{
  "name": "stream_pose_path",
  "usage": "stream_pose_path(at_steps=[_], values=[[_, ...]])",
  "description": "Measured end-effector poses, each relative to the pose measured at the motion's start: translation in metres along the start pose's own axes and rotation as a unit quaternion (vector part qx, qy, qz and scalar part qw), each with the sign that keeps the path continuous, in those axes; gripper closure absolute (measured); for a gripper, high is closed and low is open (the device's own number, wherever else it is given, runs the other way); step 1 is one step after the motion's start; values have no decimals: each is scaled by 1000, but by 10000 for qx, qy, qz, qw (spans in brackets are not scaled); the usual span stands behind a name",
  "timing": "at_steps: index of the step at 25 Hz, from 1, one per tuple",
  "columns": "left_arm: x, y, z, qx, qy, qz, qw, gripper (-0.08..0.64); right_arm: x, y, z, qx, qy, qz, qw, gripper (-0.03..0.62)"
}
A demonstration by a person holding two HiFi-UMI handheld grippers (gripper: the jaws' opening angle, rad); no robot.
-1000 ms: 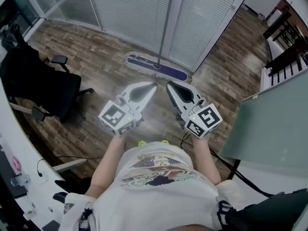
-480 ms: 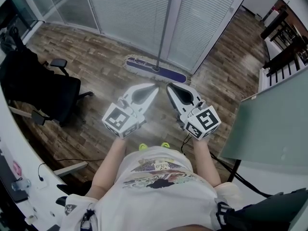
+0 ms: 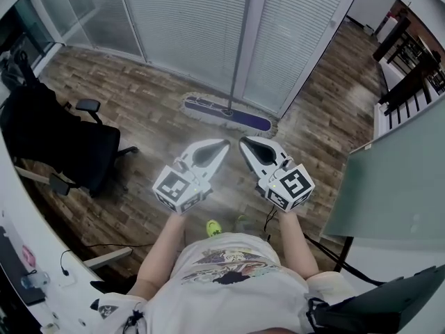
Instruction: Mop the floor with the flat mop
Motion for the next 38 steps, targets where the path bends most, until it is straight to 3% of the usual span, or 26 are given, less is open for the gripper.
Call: stream_pose_path(at_steps=[9,16,33,38], values=[[-1,21,0,95,-66,-27,9999,549,0,-7,-22,-40,-6,115,9999,563],[-7,61,-20,186,47,-19,9998,549,-10,-41,-57,-37,-33,-135,9999,563],[-30,212,-147,600,140,106,9980,548,-29,-221,-172,196,261,-353,9988,516],[-37,243,-174,647,168,86,9977,545,-36,-254,-197,275,321,-295,9987,502]])
Point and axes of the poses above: the fingertips, and each gripper's own axes: z backward along the fingers, y to its left, x out of its top, the point moved 4 cm from there along z, backward along the fingers, and after that the axes turned 15 degrees about -x, right-handed, at the moved point
